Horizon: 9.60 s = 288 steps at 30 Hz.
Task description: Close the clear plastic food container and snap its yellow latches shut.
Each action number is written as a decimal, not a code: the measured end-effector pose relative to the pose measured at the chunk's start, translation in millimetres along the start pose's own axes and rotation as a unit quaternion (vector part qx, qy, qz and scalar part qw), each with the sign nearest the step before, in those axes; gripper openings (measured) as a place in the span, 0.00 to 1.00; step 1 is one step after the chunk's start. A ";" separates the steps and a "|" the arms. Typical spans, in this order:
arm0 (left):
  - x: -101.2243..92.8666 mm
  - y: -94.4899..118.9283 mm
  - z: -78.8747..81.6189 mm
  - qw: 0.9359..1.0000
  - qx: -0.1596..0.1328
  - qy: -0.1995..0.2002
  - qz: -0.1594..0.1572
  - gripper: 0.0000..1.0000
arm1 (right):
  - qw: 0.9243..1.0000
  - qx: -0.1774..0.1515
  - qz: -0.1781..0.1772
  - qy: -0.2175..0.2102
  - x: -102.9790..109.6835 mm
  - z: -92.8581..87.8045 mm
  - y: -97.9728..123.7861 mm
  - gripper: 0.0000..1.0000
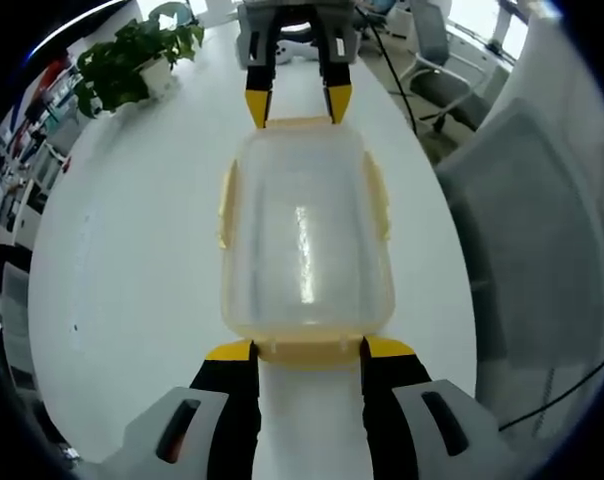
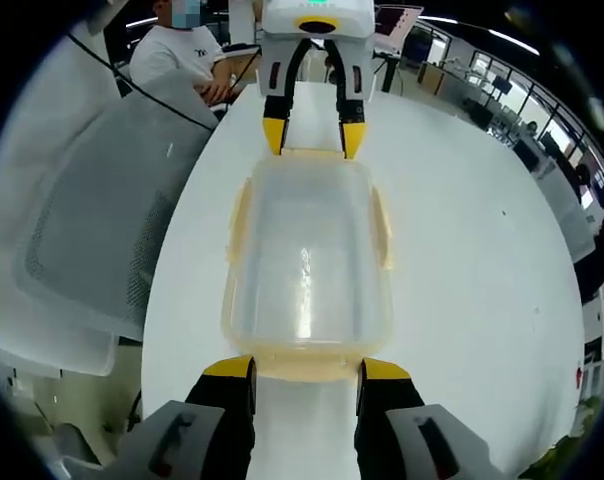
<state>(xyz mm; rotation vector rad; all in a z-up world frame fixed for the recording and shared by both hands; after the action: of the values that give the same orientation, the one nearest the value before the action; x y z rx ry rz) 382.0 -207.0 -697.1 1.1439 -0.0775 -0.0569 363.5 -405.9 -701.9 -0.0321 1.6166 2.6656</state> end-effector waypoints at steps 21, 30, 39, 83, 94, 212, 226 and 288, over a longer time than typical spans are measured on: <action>-5.3 -0.2 -3.3 1.000 0.008 0.011 -0.007 0.38 | 1.000 0.019 0.010 -0.012 8.5 3.9 0.4 0.41; -6.6 4.3 -6.8 1.000 0.005 0.023 -0.005 0.38 | 1.000 0.019 0.013 -0.016 10.6 5.2 4.5 0.43; -9.2 10.8 -15.0 0.999 0.003 0.035 0.003 0.39 | 0.999 0.011 0.007 -0.037 16.5 7.4 13.6 0.44; -9.1 18.8 -5.2 0.936 -0.126 0.328 0.040 0.44 | 0.961 -0.017 -0.127 -0.246 1.7 33.4 27.0 0.41; -2.1 13.6 -10.4 0.913 -0.125 0.385 0.054 0.43 | 0.932 -0.037 -0.135 -0.334 -1.0 27.6 22.3 0.36; -22.2 25.7 39.9 0.950 -0.220 0.207 0.073 0.43 | 0.981 -0.124 -0.074 -0.130 14.2 75.3 16.8 0.29; -15.4 23.9 60.4 0.955 -0.254 0.136 0.077 0.14 | 0.983 -0.132 -0.089 -0.092 4.0 83.8 10.0 0.09; -62.8 -17.0 70.3 0.979 -0.200 0.018 0.045 0.24 | 0.994 -0.063 0.034 -0.088 -28.5 82.7 -31.3 0.50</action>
<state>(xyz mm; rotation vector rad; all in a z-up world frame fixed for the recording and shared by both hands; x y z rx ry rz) 313.0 -272.4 -685.6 0.7379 -0.0816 0.0293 392.5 -318.5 -690.6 0.2531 1.4229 2.7261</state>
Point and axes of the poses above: the point that each gripper's makers call its tool centre point, and the gripper's own axes: y roughly backward along the fingers, x roughly to its left, z roughly out of its top, the point moved 5 cm from there along y, roughly backward along the fingers, and after that the axes turned 3 degrees about -x, right-handed, at the moved point
